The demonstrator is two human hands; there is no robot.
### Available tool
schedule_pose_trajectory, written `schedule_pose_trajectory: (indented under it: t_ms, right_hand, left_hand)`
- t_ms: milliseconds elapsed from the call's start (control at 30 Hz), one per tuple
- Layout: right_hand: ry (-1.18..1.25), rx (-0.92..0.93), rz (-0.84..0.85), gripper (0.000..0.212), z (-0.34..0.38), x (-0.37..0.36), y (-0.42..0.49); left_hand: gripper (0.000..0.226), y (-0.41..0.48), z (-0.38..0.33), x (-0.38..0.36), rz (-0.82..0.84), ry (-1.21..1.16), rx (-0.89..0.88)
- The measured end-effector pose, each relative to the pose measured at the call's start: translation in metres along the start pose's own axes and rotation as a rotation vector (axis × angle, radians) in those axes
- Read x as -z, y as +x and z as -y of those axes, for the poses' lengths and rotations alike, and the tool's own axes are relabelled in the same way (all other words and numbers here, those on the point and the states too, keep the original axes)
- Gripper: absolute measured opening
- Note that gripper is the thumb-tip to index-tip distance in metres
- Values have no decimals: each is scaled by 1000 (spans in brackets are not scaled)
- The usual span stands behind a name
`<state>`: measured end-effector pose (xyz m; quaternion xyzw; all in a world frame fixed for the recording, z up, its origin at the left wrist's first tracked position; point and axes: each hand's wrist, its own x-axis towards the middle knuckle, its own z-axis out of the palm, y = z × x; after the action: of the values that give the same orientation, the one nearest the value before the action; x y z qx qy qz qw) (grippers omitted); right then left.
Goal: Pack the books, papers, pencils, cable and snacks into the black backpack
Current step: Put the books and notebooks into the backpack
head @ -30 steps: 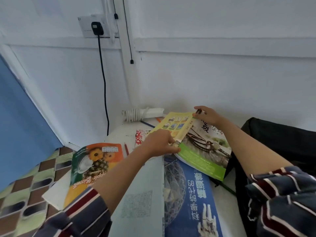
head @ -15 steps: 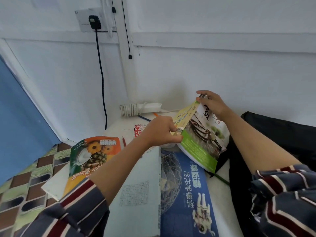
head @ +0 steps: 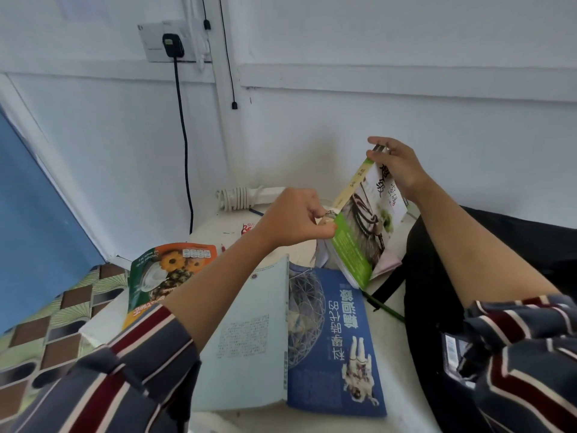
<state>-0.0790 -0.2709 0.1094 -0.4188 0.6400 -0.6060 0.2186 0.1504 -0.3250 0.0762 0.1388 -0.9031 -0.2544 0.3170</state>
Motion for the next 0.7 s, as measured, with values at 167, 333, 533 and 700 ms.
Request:
schedule_pose_trajectory:
  t_ms: [167,333,533,700]
  right_hand:
    - [36,3,-53,42,14,7,-8]
    - [-6,121,-56,16,40,22,-26]
    - [-101,302,-56,13,79,47,-56]
    - [-146,232,-21,53,89,61,-96]
  left_hand:
    - [37,-2,-7,3,-73,-101,3]
    - [32,-5,-23,6,-333,-183,-25]
    - [21,5,-61,17,-692,-541,228]
    - [37,12,-71,32,-737,-788,392]
